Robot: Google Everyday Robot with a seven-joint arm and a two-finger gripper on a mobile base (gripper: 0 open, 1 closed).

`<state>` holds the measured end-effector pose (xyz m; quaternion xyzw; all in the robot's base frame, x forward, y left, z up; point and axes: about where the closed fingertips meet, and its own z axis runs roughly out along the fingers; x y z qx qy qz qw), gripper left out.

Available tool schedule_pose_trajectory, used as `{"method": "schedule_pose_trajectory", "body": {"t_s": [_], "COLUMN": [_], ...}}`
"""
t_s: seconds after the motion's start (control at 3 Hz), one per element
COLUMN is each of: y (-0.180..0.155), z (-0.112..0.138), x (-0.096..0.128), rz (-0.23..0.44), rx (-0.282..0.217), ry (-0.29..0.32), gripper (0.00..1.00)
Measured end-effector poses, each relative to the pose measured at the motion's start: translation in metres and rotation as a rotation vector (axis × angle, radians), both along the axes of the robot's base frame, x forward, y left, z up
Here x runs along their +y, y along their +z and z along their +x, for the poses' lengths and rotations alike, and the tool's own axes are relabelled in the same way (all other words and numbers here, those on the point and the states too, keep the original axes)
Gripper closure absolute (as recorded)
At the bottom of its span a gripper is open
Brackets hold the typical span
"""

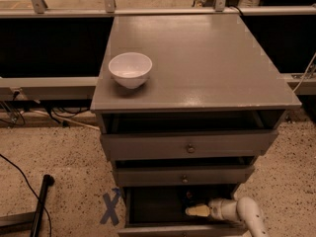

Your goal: Place pepsi can into bottom drawer

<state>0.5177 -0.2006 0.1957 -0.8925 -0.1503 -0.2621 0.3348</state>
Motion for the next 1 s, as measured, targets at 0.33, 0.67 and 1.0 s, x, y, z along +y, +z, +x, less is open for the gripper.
{"method": "schedule_pose_trajectory", "body": {"t_s": [0.33, 0.67, 1.0], "y": [0.006, 0.022, 0.044], "z": [-0.004, -0.016, -0.03], "x": [-0.009, -0.038, -0.079], "rz": [0.044, 0.126, 0.256], "rx": [0.008, 0.024, 0.026], "ry": [-0.021, -0.075, -0.16], "gripper": [0.0, 0.0, 0.0]}}
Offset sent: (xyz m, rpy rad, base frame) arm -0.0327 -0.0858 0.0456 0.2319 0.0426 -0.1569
